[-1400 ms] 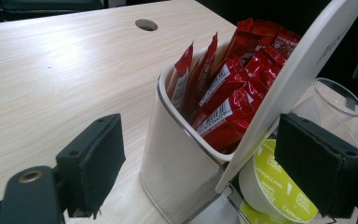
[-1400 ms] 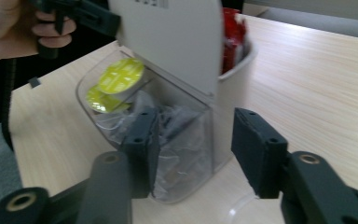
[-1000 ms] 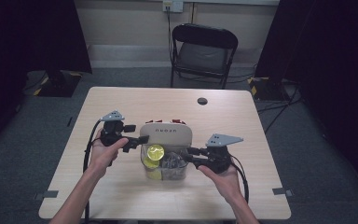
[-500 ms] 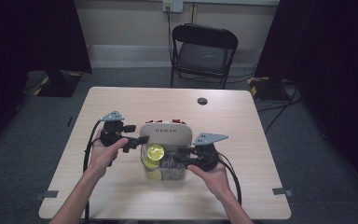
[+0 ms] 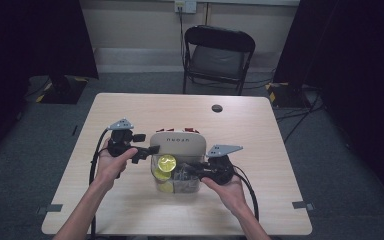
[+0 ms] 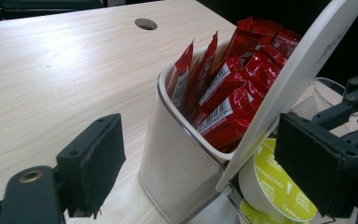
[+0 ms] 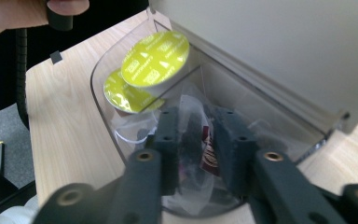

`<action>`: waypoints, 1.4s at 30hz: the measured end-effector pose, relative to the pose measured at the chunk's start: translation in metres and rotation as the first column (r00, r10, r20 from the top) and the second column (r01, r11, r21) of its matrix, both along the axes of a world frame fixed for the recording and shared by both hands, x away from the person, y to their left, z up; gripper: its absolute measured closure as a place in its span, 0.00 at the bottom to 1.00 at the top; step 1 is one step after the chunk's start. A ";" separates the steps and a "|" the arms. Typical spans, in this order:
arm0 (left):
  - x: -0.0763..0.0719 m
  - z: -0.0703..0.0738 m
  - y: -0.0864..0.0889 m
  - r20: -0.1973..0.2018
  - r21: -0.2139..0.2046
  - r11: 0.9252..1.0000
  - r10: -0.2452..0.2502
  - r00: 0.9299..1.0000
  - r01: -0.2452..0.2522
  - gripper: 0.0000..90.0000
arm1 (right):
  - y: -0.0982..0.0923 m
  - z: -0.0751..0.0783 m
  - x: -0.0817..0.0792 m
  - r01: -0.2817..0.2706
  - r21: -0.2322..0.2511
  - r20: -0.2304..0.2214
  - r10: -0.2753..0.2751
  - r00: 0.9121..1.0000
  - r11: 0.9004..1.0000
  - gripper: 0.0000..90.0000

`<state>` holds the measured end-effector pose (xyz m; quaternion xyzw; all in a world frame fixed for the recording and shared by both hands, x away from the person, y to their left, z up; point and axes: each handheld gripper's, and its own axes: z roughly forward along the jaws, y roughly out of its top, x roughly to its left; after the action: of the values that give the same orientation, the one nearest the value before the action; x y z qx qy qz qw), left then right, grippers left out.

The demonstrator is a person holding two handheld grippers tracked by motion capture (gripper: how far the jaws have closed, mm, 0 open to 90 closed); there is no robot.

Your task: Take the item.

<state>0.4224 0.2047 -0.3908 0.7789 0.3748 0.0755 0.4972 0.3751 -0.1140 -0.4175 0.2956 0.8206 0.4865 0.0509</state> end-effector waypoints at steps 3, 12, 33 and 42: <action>0.000 0.000 -0.001 0.002 0.002 1.000 0.001 1.000 -0.001 0.17 | -0.002 -0.001 0.000 0.000 0.014 -0.007 0.000 1.000 1.000 0.88; 0.000 0.000 -0.002 0.003 0.008 1.000 -0.001 1.000 0.001 0.18 | -0.003 0.001 -0.001 -0.009 0.032 0.000 0.009 1.000 0.999 0.99; -0.001 -0.001 -0.002 0.003 0.004 1.000 0.003 1.000 -0.003 0.18 | -0.005 0.012 -0.004 -0.014 0.065 0.021 0.013 1.000 0.998 1.00; -0.001 -0.002 -0.001 0.000 0.013 1.000 0.002 1.000 -0.002 0.18 | -0.008 0.018 -0.005 -0.005 0.087 0.035 0.002 0.999 0.996 1.00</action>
<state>0.4217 0.2033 -0.3925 0.7818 0.3751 0.0784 0.4919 0.3697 -0.1223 -0.3992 0.2872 0.7983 0.5268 0.0515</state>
